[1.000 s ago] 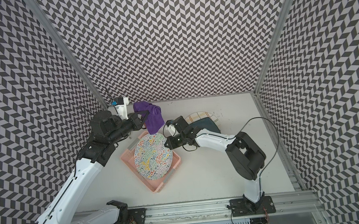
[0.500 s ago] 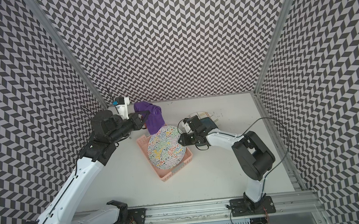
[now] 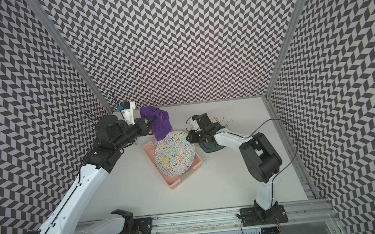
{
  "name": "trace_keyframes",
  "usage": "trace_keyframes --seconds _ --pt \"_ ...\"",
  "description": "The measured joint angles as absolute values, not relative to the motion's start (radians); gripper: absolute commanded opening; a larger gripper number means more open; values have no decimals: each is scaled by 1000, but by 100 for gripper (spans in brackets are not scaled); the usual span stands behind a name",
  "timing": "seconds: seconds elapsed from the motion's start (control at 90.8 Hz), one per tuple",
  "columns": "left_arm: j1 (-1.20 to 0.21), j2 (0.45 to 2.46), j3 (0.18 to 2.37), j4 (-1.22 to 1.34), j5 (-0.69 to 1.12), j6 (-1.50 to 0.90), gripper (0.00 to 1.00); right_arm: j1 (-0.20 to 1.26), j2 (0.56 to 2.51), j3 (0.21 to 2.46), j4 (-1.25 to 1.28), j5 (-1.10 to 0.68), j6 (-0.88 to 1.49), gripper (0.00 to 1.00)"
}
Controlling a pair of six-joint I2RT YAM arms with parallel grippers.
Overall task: Wipe the wet plate dry
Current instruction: Pick up the plate from the bin, then wipe the plate with towel.
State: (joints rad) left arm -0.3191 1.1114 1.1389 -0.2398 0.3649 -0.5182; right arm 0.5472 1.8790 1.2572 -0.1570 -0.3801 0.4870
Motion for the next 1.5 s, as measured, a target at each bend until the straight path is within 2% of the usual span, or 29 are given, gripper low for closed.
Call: trace_keyframes --seconds 0.088,0.22,0.364,0.54,0.793,1.024,1.311,1.498 --pt "-319 1111 1139 -240 364 -518 0 547 1888 1262 -133 -410 488 9" --pt "-319 1111 1139 -240 364 -518 0 545 1898 1271 -117 -436 501 16" --pt "-319 1111 1139 -240 364 -518 0 538 1917 1271 -109 -461 500 16" --pt "-319 1111 1139 -240 365 -518 0 533 1919 1279 -99 -499 506 0" --pt "-310 1111 1139 -241 363 -515 0 519 1905 1288 -121 -507 533 0" --pt "-292 1111 1139 -262 334 -476 0 461 1707 1249 -140 -487 579 0" --pt "-308 1168 1113 -286 384 -363 0 412 1361 1080 70 -459 789 0" --pt "-409 1229 1111 -303 392 -330 0 406 1333 1068 127 -433 889 0"
